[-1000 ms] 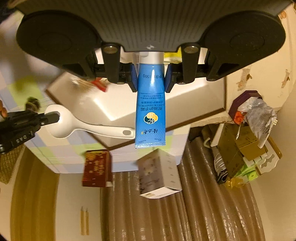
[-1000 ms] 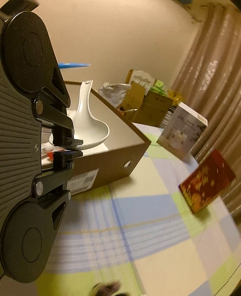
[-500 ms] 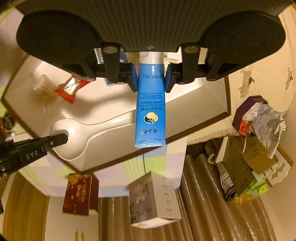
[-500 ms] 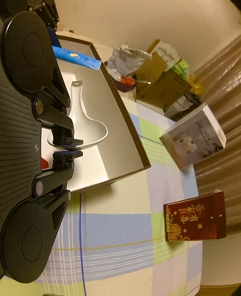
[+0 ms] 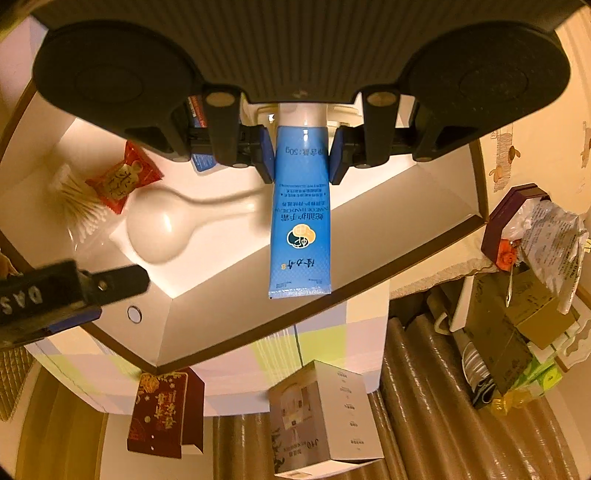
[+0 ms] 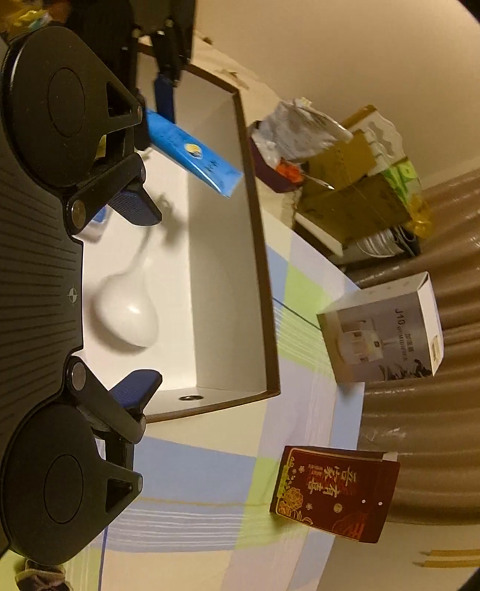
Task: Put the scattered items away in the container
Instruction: 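Lower the blue tube and white spoon into the box and open both grippers, then lift both open tools out of the box and move toward the scrunchie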
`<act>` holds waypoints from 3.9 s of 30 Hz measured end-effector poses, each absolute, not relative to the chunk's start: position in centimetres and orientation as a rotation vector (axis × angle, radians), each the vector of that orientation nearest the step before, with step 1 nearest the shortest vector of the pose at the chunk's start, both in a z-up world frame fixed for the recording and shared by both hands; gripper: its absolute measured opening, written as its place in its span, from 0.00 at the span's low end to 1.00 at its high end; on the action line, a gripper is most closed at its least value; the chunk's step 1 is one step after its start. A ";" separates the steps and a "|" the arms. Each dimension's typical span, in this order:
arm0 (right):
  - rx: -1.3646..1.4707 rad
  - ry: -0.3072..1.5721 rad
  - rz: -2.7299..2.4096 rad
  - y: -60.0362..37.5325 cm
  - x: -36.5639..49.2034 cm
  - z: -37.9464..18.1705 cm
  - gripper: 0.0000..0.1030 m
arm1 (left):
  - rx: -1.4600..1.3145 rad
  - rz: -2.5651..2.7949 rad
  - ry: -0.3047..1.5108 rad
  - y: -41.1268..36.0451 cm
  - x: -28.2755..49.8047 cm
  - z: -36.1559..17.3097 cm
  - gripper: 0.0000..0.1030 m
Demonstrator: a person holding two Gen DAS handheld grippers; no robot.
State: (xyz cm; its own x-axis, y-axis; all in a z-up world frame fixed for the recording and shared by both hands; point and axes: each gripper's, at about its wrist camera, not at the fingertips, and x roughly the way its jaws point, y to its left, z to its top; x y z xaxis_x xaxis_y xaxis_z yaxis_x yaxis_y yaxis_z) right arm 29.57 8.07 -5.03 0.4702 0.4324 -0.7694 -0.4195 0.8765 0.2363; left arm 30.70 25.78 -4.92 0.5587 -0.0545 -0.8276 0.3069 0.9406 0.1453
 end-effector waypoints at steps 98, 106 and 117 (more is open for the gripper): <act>-0.308 0.855 0.712 -13.6 12.5 -2.8 0.88 | 0.153 0.098 0.929 7.9 9.6 0.2 0.97; -0.285 0.898 0.649 -16.8 12.7 -3.8 0.88 | 0.157 0.041 0.951 5.5 10.1 -1.0 0.98; -0.218 0.935 0.530 -21.5 14.5 -4.6 0.88 | 0.219 -0.149 0.953 -0.5 12.6 -2.6 0.97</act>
State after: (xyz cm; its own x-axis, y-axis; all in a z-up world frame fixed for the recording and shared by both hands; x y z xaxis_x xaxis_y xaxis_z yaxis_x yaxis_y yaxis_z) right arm 14.55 -21.55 -4.60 0.4780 0.3375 -0.8109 -0.5217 0.8518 0.0470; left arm 12.57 -0.47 -2.64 0.5712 -0.0293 -0.8203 0.2216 0.9678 0.1197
